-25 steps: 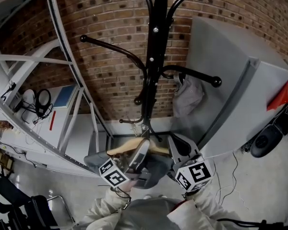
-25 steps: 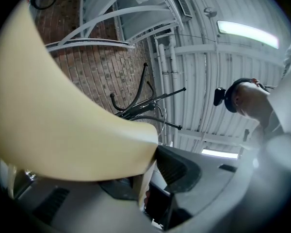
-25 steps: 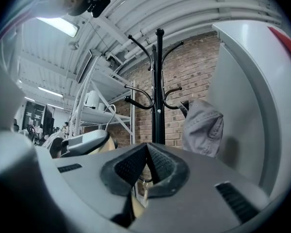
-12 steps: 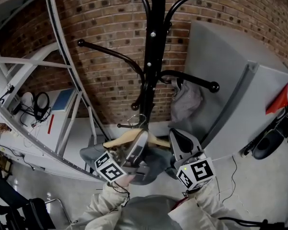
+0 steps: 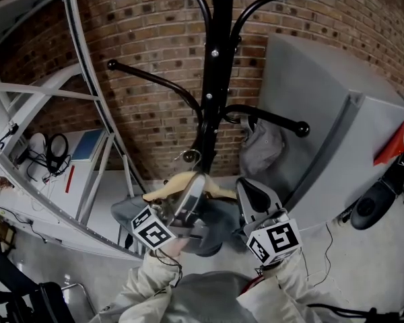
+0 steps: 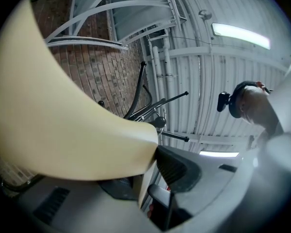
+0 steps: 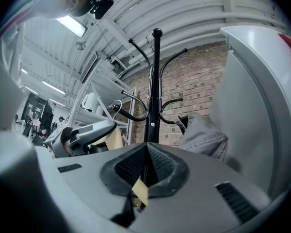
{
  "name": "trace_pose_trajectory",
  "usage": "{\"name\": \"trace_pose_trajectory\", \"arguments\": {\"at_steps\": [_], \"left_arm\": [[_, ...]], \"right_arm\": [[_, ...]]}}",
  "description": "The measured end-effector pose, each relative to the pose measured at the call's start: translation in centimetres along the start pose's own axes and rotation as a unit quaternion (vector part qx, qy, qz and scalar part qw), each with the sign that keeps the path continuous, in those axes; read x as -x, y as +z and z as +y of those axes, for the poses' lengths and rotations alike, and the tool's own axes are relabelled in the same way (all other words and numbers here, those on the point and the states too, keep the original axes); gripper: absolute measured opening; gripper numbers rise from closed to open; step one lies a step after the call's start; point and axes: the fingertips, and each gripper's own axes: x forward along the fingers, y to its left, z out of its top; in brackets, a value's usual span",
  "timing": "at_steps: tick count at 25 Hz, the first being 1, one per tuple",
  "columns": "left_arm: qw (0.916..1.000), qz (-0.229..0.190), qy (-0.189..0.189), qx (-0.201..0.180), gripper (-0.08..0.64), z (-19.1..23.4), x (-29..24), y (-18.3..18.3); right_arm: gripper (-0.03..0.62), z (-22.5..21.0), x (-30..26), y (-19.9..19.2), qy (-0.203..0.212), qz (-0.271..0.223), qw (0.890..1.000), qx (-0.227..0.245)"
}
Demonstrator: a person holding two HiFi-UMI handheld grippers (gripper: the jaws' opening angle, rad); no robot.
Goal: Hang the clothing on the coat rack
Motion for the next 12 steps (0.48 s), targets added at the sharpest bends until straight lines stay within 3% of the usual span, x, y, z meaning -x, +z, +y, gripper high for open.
{"name": "trace_pose_trajectory", "arguments": {"at_steps": [12], "left_arm": [[0.9998, 0.008, 0.007, 0.015, 0.120, 2.9, -1.3, -0.7]], "right_arm": [[0.025, -1.9, -1.6, -0.8, -0.007, 0.002, 1.000, -0.008]]}}
